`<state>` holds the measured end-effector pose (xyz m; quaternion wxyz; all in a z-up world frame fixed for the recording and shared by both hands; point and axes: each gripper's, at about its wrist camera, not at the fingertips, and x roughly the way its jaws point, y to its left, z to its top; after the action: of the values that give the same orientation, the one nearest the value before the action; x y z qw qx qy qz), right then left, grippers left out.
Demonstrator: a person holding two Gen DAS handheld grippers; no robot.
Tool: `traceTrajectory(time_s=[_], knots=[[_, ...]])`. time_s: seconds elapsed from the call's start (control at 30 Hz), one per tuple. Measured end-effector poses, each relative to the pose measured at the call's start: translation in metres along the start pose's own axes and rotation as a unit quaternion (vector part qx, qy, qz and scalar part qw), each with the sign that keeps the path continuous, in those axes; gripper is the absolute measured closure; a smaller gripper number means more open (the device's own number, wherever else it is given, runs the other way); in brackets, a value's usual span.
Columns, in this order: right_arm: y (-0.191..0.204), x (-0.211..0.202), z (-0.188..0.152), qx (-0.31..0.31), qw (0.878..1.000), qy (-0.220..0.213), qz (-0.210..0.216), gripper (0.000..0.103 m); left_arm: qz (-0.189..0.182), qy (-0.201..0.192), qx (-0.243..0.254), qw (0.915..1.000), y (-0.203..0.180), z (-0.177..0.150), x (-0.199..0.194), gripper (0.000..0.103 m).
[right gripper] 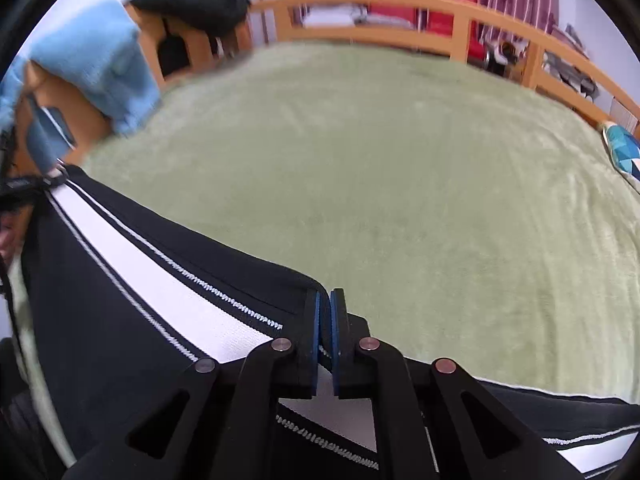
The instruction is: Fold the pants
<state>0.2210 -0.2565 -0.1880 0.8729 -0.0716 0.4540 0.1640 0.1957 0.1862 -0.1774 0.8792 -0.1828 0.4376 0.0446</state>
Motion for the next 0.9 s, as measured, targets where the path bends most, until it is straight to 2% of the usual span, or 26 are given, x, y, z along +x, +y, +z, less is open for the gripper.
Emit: traceTrajectory(time_s=[0.03, 0.07, 0.1, 0.17, 0.2, 0.27, 0.3, 0.33, 0.4, 0.47, 0.53, 0.6, 0.67, 0.77, 0.83, 0.87, 0.9], knots=[[0.001, 0.011, -0.004, 0.001, 1.0, 0.017, -0.006, 0.087, 0.033, 0.018, 0.008, 0.9993, 0.0, 0.0, 0.009, 0.065], [0.005, 0.026, -0.005, 0.004, 0.999, 0.039, -0.009, 0.087, 0.062, 0.037, 0.015, 0.9973, 0.0, -0.002, 0.015, 0.06], [0.004, 0.028, -0.01, 0.005, 0.999, 0.044, -0.013, 0.086, 0.064, 0.039, 0.018, 0.997, 0.002, -0.004, 0.013, 0.06], [0.003, 0.012, -0.014, 0.013, 0.999, 0.025, -0.017, 0.071, 0.048, 0.025, 0.01, 0.9985, 0.005, -0.008, -0.004, 0.06], [0.0, 0.0, -0.015, 0.025, 0.999, 0.02, -0.015, 0.06, 0.037, 0.016, 0.013, 0.9991, 0.005, -0.011, -0.019, 0.058], [-0.011, -0.035, -0.025, 0.059, 0.998, -0.012, -0.005, 0.056, 0.021, -0.006, 0.028, 0.9994, 0.002, -0.019, -0.043, 0.039], [-0.014, -0.051, -0.033, 0.068, 0.997, -0.026, -0.005, 0.049, 0.012, -0.018, 0.038, 0.999, 0.0, -0.026, -0.055, 0.035], [-0.018, -0.067, -0.044, 0.073, 0.997, -0.035, -0.011, 0.047, 0.009, -0.022, 0.044, 0.9987, -0.003, -0.033, -0.062, 0.035], [-0.024, -0.091, -0.073, 0.082, 0.995, -0.042, -0.026, 0.047, 0.003, -0.014, 0.053, 0.9985, -0.006, -0.048, -0.066, 0.035], [-0.032, -0.103, -0.106, 0.105, 0.993, -0.026, -0.037, 0.047, 0.008, 0.001, 0.046, 0.9989, -0.004, -0.059, -0.057, 0.035], [-0.042, -0.105, -0.139, 0.139, 0.989, -0.004, -0.038, 0.047, 0.029, 0.022, 0.047, 0.9983, -0.005, -0.068, -0.04, 0.035], [-0.05, -0.094, -0.17, 0.167, 0.985, 0.027, -0.046, 0.047, 0.073, 0.044, 0.072, 0.9937, -0.01, -0.07, -0.022, 0.035], [-0.051, -0.086, -0.182, 0.178, 0.982, 0.02, -0.052, 0.045, 0.086, 0.056, 0.072, 0.9921, -0.012, -0.069, -0.02, 0.035], [-0.04, -0.091, -0.173, 0.164, 0.984, 0.033, -0.057, 0.047, 0.061, 0.033, 0.041, 0.9967, -0.004, -0.067, -0.056, 0.034], [-0.037, -0.111, -0.169, 0.172, 0.984, 0.005, -0.044, 0.048, 0.059, 0.01, 0.032, 0.9977, 0.004, -0.072, -0.081, 0.027], [-0.037, -0.127, -0.171, 0.179, 0.983, -0.024, -0.039, 0.047, 0.062, 0.008, 0.026, 0.9977, 0.011, -0.079, -0.09, 0.026], [-0.037, -0.136, -0.174, 0.181, 0.982, -0.036, -0.039, 0.046, 0.06, 0.011, 0.02, 0.9979, 0.016, -0.086, -0.093, 0.026]])
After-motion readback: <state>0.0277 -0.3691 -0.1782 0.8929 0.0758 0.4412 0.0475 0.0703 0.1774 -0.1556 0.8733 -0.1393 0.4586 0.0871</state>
